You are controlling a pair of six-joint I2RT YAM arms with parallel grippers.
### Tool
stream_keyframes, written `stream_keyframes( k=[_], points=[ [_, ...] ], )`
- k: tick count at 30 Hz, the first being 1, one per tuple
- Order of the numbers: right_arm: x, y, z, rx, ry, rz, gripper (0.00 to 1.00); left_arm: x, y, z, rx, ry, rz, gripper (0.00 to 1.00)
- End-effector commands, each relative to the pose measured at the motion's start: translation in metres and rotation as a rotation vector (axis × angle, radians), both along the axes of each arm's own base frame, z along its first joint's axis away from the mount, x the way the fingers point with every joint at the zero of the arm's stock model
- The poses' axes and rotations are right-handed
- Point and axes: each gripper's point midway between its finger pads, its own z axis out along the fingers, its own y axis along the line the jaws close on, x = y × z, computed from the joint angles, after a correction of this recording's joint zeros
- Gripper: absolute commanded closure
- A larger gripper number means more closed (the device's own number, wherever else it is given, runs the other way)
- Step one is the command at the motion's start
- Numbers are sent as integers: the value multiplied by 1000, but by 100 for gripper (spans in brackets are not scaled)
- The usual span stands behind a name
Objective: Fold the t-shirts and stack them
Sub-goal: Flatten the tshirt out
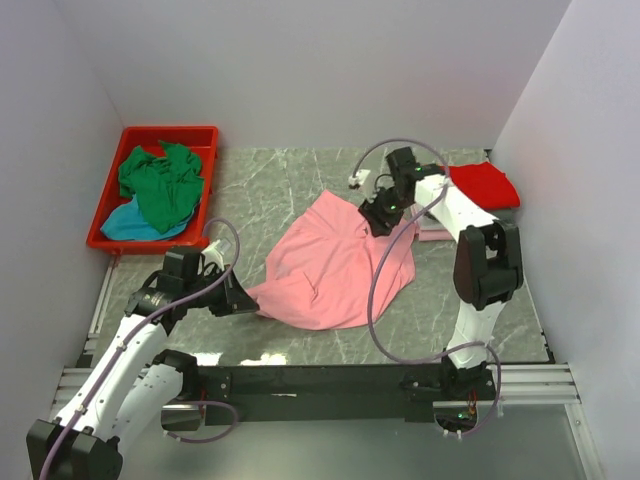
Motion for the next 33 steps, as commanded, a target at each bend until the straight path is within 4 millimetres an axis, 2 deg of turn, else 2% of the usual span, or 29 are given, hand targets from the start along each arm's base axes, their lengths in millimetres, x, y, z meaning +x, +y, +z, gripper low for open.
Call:
stream_keyframes(
  k=[1, 2, 3, 5, 6, 9, 12, 14, 15, 20, 27, 33],
  points=[
    [32, -44, 23, -47, -124, 122, 43, 7, 0, 16, -3, -68, -1, 99],
    [34, -51, 25, -44, -133, 174, 42, 7, -1, 16, -5, -68, -1, 99],
    [43, -53, 36, -45, -201, 295, 42, 7, -1, 15, -3, -63, 1, 99],
    [39, -61, 30, -60, -177, 389, 42, 8, 0, 15, -2, -62, 5, 99],
    [40, -62, 27, -78, -199, 494, 42, 8, 0, 15, -1, -61, 7, 99],
    [46, -59, 21, -106, -251, 637, 42, 8, 1, 13, 4, -55, 11, 99],
    [62, -59, 3, -146, -250, 686, 41, 8, 1, 13, 6, -55, 16, 99],
    [71, -59, 1, -156, -258, 710, 42, 8, 2, 12, 8, -53, 19, 99],
    [73, -60, -10, -159, -232, 717, 42, 8, 2, 12, 8, -53, 19, 99],
    [91, -64, -26, -199, -232, 716, 42, 8, 2, 10, 11, -44, 20, 99],
    [93, -69, -42, -219, -192, 731, 45, 8, 2, 10, 10, -41, 19, 99],
    [90, -71, -52, -227, -159, 733, 58, 8, 2, 10, 9, -38, 20, 99]
  ],
)
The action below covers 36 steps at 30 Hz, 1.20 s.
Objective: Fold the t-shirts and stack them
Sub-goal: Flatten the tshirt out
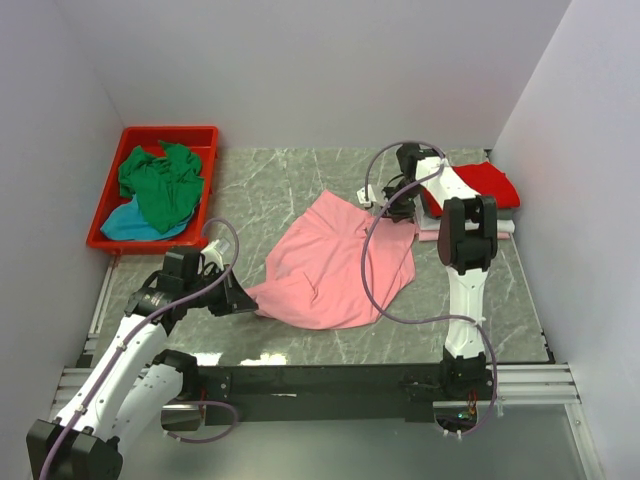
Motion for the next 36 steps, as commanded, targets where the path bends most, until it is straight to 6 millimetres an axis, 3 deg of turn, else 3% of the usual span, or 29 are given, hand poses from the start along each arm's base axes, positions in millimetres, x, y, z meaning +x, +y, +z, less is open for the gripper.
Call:
stream_keyframes(
  k=[1, 10, 12, 13, 16, 19, 22, 23, 24, 25, 26, 27, 28, 30, 31, 32, 34, 35, 36],
  points=[
    [3, -3, 2, -14, 3, 7, 60, 6, -1, 12, -8, -36, 1, 99],
    [10, -2, -1, -11, -17, -18, 56, 6, 0, 12, -8, -41, 2, 99],
    [11, -1, -2, -9, -16, -23, 61, 6, 0, 13, -9, -43, 4, 99],
    [11, -1, -3, -8, -11, -24, 71, 6, 0, 13, -9, -44, 4, 99],
    [11, 0, -4, -4, -8, -34, 86, 6, 0, 12, -6, -41, 8, 99],
    [15, 1, 13, 21, -41, -76, 95, 8, 1, 14, -2, -49, 18, 99],
    [17, 4, 50, 74, -100, -137, 99, 15, 5, 24, 14, -83, 54, 99],
    [16, 5, 76, 93, -148, -150, 100, 17, 6, 29, 15, -94, 66, 99],
    [15, 8, 90, 122, -176, -157, 100, 19, 7, 34, 19, -111, 75, 99],
    [5, 9, 92, 139, -164, -184, 100, 26, 10, 46, 27, -151, 96, 99],
    [-1, 12, 121, 167, -223, -192, 100, 29, 11, 53, 32, -175, 106, 99],
    [-2, 14, 133, 187, -259, -205, 100, 32, 13, 59, 40, -198, 116, 99],
    [-16, 15, 150, 208, -280, -233, 100, 39, 18, 75, 55, -249, 146, 99],
    [-26, 19, 168, 235, -316, -253, 100, 45, 24, 90, 83, -297, 169, 99],
    [-35, 18, 169, 243, -305, -294, 100, 52, 29, 107, 100, -348, 201, 99],
    [-45, 19, 193, 267, -355, -299, 100, 55, 32, 115, 112, -379, 210, 99],
    [-56, 16, 215, 305, -390, -360, 100, 61, 36, 141, 114, -453, 237, 99],
    [-67, 14, 241, 332, -446, -375, 100, 65, 40, 150, 131, -487, 251, 99],
    [-73, 12, 254, 347, -472, -393, 100, 68, 43, 158, 141, -518, 260, 99]
  ],
)
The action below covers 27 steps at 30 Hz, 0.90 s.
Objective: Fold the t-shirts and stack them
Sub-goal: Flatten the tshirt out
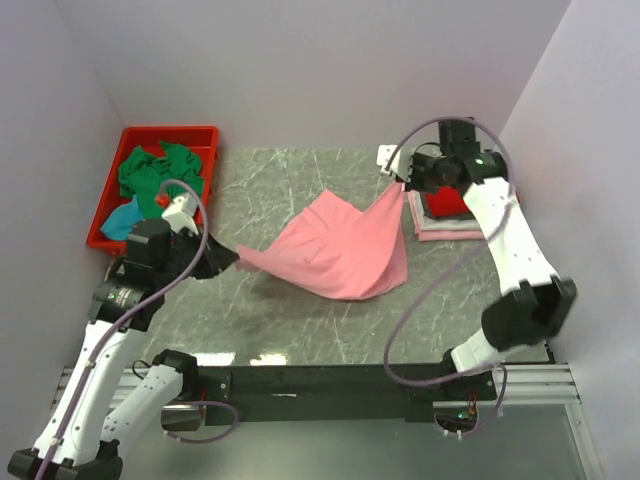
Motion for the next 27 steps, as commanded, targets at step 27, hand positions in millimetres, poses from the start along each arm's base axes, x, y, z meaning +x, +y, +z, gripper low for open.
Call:
stream_keyframes(
  k=[27],
  points=[
    [-201, -85, 383, 609, -955, -499, 100, -70, 76, 395, -123, -1311, 324, 99]
  ],
)
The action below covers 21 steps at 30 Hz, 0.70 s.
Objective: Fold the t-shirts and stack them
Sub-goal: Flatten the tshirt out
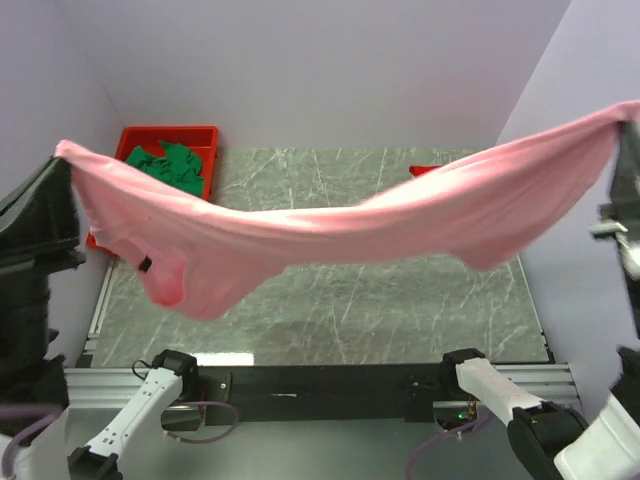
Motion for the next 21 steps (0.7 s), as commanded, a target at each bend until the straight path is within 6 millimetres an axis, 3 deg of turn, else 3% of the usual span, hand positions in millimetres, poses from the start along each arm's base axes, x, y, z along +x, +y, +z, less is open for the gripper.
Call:
stream_keyframes(
  k=[1, 2, 3, 5, 6, 8, 9, 10, 11, 12, 13, 14, 15, 16, 17, 18, 19, 20, 21],
  points=[
    [95, 1, -65, 15, 242, -70, 100, 76, -17, -37, 5, 168, -5, 99],
    [105, 0, -73, 19, 247, -80, 100, 92, -19, -51, 7, 210, 3, 99],
    [135, 5, -113, 3, 343, -85, 100, 124, -27, -87, 29, 301, 8, 99],
    [154, 9, -139, 6, 370, -81, 100, 154, -34, -125, 21, 390, 1, 99],
    [177, 12, -185, 1, 468, -81, 100, 183, -41, -174, 44, 500, 0, 99],
    [203, 17, -221, 3, 509, -74, 100, 206, -51, -215, 19, 578, -36, 99],
    [227, 20, -275, -4, 617, -77, 100, 231, -61, -275, 35, 708, -53, 99],
    [240, 20, -299, -5, 658, -79, 100, 241, -65, -298, 3, 764, -74, 99],
    [254, 21, -314, -8, 664, -76, 100, 261, -71, -349, -2, 878, -72, 99],
    [275, 25, -370, -19, 778, -75, 100, 271, -72, -371, -14, 928, -69, 99],
    [286, 27, -392, -21, 820, -68, 100, 281, -73, -393, -39, 987, -61, 99],
    [299, 30, -408, -26, 843, -56, 100, 298, -76, -433, -34, 1091, -46, 99],
    [317, 34, -453, -35, 944, -50, 100, 307, -76, -451, -38, 1142, -35, 99],
    [327, 39, -472, -41, 987, -35, 100, 318, -70, -469, -67, 1194, 8, 99],
    [335, 42, -494, -54, 1047, -28, 100, 336, -70, -503, -65, 1306, 40, 99],
    [353, 44, -524, -73, 1124, -30, 100, 347, -66, -516, -79, 1346, 52, 99],
    [363, 43, -538, -72, 1161, -51, 100, 355, -68, -529, -69, 1390, 43, 99],
    [377, 43, -532, -56, 1177, -66, 88, 375, -70, -546, -62, 1444, 53, 96],
    [385, 41, -559, -54, 1254, -91, 79, 379, -68, -557, -54, 1500, 50, 85]
  ],
)
